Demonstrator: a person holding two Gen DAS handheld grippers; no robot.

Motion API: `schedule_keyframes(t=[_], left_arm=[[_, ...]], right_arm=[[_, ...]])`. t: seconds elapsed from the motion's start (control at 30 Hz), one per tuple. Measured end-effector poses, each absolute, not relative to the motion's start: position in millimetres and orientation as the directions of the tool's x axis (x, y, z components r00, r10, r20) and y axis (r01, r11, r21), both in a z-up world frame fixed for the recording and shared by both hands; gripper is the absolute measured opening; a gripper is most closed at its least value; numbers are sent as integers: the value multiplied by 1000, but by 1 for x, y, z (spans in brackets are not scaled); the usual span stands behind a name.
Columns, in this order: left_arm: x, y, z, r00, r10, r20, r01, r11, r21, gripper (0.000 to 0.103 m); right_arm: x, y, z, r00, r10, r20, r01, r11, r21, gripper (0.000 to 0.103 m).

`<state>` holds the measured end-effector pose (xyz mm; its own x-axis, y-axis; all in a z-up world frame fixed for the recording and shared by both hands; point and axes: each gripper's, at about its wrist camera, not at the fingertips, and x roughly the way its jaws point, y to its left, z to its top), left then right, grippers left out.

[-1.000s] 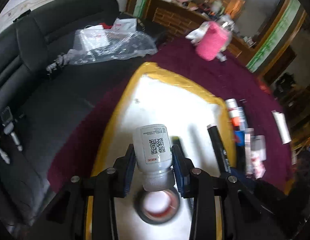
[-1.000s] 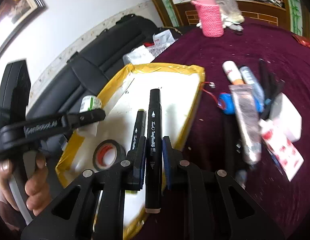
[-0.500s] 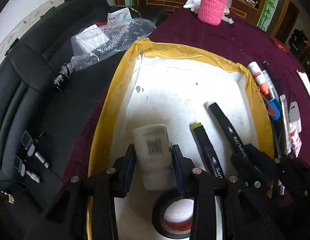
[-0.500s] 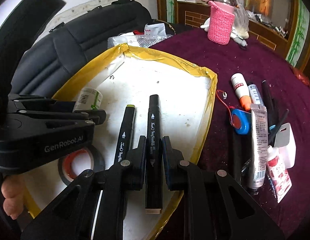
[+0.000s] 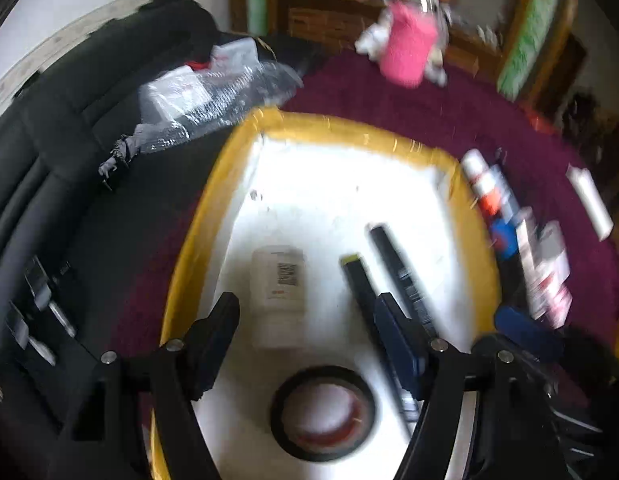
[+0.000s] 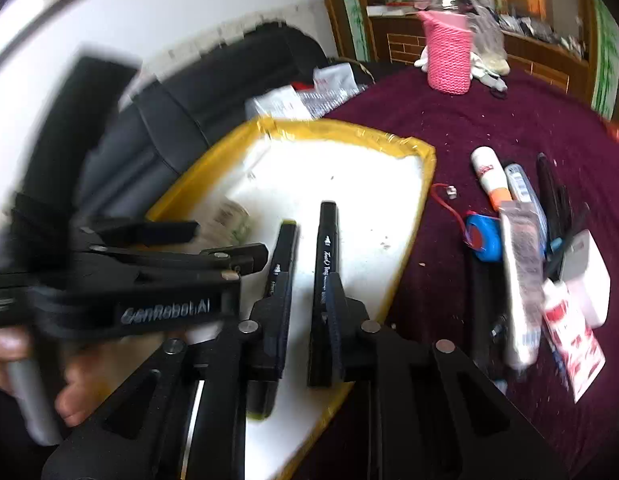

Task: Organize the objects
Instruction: 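Open both tools to release the bottle and marker, then withdraw, then grasp the beige tube with the left tool while the right tool grasps the pink rose hand-cream tube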

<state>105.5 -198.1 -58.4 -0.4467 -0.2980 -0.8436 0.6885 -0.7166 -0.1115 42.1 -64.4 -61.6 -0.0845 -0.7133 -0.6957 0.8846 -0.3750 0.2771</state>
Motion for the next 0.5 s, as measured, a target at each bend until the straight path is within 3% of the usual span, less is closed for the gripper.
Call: schedule_keyframes(t=[0.07, 0.2, 0.4, 0.5], left_arm=[[116, -182, -41, -532, -308, -789, 691, -696, -195, 71], [113, -139, -22, -628, -319, -710, 641, -729, -240, 76], [60, -68, -21, -616, -271, -740, 498, -861, -99, 76], [44, -54, -30, -592, -239, -769, 479, -872, -98, 76]], right_arm=[[36, -43, -53, -75, -752, -655, 865, -376, 333, 38], [21, 3, -37, -30, -819, -574, 824, -346, 450, 38], [-6, 59, -46, -107, -807, -581, 766, -440, 470, 38], [-27, 84, -66, -118, -787, -605, 685, -506, 524, 38]])
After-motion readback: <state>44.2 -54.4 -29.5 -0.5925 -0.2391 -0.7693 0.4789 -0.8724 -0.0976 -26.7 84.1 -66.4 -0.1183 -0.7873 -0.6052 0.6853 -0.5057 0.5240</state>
